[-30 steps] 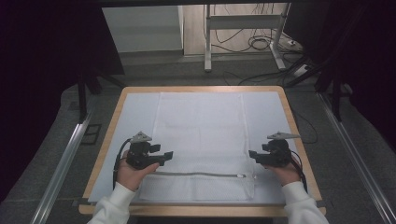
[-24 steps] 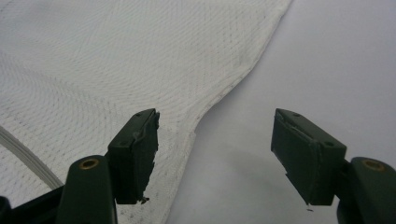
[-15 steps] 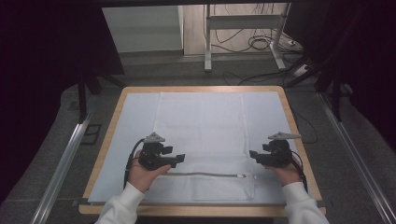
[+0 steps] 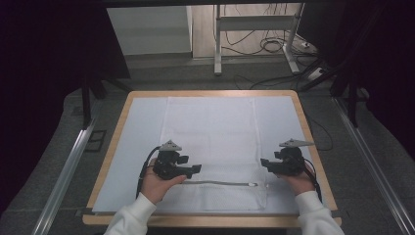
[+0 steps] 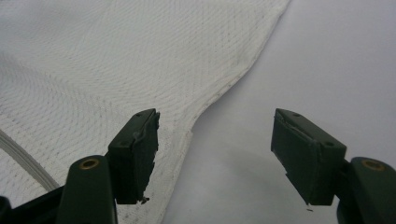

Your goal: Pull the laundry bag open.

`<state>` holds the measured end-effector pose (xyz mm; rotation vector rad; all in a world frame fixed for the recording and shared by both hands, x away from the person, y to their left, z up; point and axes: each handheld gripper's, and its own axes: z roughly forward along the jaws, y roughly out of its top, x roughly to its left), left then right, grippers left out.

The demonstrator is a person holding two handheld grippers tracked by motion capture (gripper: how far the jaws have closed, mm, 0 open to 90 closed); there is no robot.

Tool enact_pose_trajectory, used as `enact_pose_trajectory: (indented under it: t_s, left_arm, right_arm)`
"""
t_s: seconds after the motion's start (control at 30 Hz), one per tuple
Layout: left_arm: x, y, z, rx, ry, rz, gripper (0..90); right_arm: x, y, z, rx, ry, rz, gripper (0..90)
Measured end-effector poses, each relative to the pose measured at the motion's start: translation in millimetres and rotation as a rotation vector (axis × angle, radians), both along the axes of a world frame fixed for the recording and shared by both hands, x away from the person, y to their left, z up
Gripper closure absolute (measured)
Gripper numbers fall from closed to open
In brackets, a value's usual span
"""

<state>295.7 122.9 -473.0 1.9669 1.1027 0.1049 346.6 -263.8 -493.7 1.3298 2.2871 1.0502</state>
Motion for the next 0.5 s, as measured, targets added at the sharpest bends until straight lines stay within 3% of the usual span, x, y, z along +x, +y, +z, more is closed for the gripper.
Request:
enact_pose_trajectory:
  t_s: [0.5]
  left_arm:
    - [0.4, -25.1, -1.7, 0.012, 0.01, -0.053, 34.5]
  right_arm:
    - [-0.1, 0.4, -0.2, -0.007, -0.004, 0.001, 31.3]
